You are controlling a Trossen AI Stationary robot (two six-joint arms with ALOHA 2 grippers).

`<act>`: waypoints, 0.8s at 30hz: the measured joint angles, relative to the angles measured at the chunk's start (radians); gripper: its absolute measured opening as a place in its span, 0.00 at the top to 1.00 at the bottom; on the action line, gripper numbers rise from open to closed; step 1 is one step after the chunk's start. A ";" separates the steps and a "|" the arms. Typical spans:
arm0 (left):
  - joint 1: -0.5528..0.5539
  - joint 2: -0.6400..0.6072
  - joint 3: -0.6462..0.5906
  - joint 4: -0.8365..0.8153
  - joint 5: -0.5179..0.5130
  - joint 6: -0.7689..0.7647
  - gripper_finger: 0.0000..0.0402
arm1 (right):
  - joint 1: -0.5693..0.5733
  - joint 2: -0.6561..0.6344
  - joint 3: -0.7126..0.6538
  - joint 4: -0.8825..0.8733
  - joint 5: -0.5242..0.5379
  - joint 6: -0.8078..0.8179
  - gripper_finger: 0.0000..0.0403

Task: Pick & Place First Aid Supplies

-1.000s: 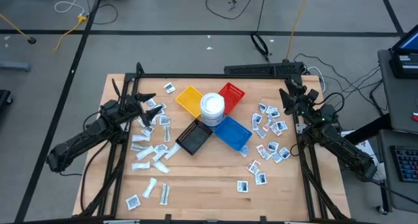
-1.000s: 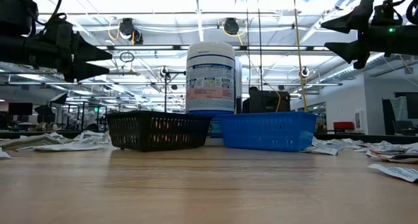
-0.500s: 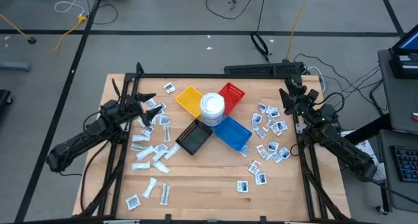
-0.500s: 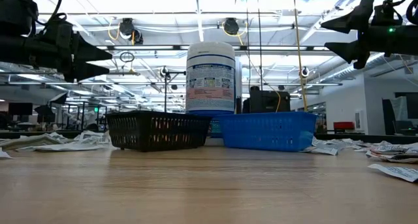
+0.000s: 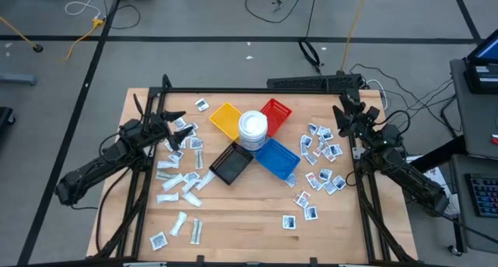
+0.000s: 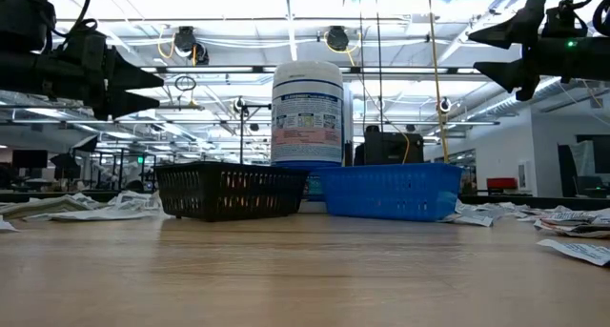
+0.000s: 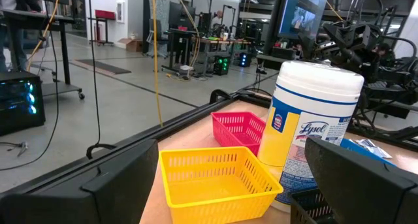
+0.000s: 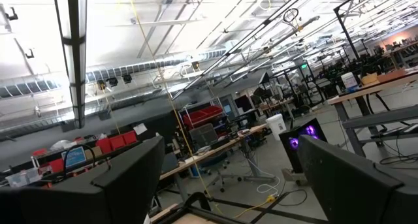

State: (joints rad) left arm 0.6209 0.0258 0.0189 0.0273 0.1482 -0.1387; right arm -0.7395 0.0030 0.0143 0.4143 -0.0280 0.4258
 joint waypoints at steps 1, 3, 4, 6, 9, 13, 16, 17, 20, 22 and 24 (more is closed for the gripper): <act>0.000 0.000 0.000 0.000 0.000 0.000 0.02 | 0.000 0.000 0.000 0.000 0.000 0.000 0.14; 0.000 0.000 0.000 0.000 0.000 0.000 0.02 | 0.000 0.000 0.000 0.001 0.000 0.002 0.14; 0.000 0.000 0.000 0.000 0.000 0.000 0.02 | 0.000 0.000 0.000 0.005 0.000 0.009 0.14; 0.000 0.000 0.000 0.000 0.000 0.000 0.02 | 0.000 0.000 0.000 0.010 0.000 0.007 0.14; 0.000 0.000 0.000 0.000 0.000 0.000 0.02 | 0.000 0.000 0.003 0.026 -0.032 -0.005 0.14; 0.000 0.000 0.000 0.000 0.000 0.000 0.02 | 0.000 0.020 0.081 -0.053 -0.167 -0.119 0.14; 0.000 0.000 0.000 0.000 0.000 0.000 0.02 | 0.000 0.084 0.211 -0.195 -0.183 -0.130 0.14; 0.000 0.000 0.000 0.000 0.000 0.000 0.02 | 0.000 0.106 0.252 -0.233 -0.183 -0.130 0.14; 0.000 0.000 0.000 0.000 0.000 0.000 0.02 | 0.000 0.199 0.358 -0.358 -0.209 -0.137 0.14; 0.000 0.000 0.000 0.000 0.000 0.000 0.02 | 0.001 0.263 0.443 -0.399 -0.231 -0.146 0.14; 0.000 0.000 0.000 0.000 0.000 0.000 0.02 | 0.002 0.322 0.534 -0.477 -0.239 -0.152 0.14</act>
State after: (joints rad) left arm 0.6209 0.0261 0.0193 0.0273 0.1479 -0.1387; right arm -0.7376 0.3247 0.5485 -0.0623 -0.2675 0.2735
